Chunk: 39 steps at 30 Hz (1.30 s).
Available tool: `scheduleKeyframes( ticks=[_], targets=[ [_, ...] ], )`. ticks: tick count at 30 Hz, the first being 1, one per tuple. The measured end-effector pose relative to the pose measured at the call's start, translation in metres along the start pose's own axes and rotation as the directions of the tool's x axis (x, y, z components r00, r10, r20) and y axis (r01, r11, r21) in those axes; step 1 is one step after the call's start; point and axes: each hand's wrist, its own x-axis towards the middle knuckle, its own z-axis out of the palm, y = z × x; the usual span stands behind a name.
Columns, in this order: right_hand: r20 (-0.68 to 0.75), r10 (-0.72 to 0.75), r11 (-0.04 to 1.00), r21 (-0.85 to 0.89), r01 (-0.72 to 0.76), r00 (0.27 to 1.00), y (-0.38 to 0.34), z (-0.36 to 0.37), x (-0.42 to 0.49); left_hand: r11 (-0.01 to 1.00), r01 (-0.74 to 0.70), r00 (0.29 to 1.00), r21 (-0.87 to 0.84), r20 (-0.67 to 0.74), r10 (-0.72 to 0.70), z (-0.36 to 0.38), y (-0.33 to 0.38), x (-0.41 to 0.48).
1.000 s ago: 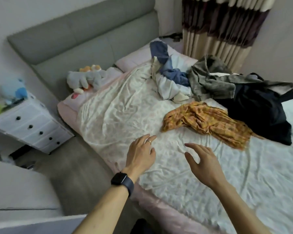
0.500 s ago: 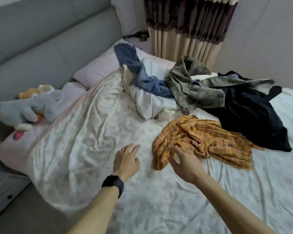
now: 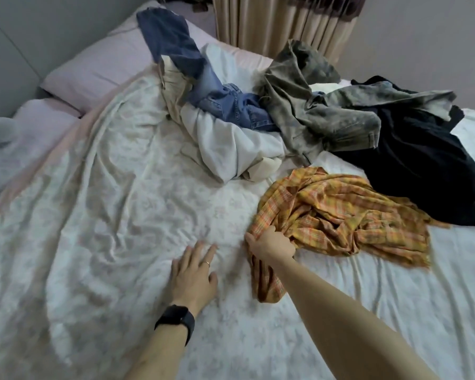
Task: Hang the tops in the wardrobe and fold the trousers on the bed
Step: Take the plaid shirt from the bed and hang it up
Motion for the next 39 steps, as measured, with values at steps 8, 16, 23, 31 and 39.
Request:
scheduleKeyframes(
  ticks=[8, 16, 23, 31, 39],
  targets=[
    [-0.198, -0.059, 0.992, 0.097, 0.08, 0.978, 0.032, -0.018, -0.044, 1.0, 0.006, 0.968, 0.007, 0.252, -0.007, -0.033, -0.001, 0.0],
    [-0.431, -0.352, 0.859, 0.203, 0.469, 0.831, 0.159, -0.15, -0.184, 0.965, -0.122, 0.991, -0.232, 0.028, 0.132, -0.148, 0.079, -0.063],
    [-0.295, -0.597, 0.77, 0.051, 0.636, 0.746, 0.229, -0.267, -0.297, 0.8, -0.521, 0.842, -0.298, -0.332, 0.425, -0.226, 0.234, -0.165],
    [-0.367, -0.763, 0.49, 0.208, 0.846, 0.532, 0.327, -0.349, -0.411, 0.772, -0.56, 0.793, -0.299, -0.462, 0.396, -0.231, 0.334, -0.301],
    [-0.332, -0.895, 0.4, -0.301, 0.866, 0.298, 0.335, -0.383, -0.458, 0.772, -0.395, 0.744, -0.498, -0.666, -0.05, -0.316, 0.271, -0.5]
  ],
)
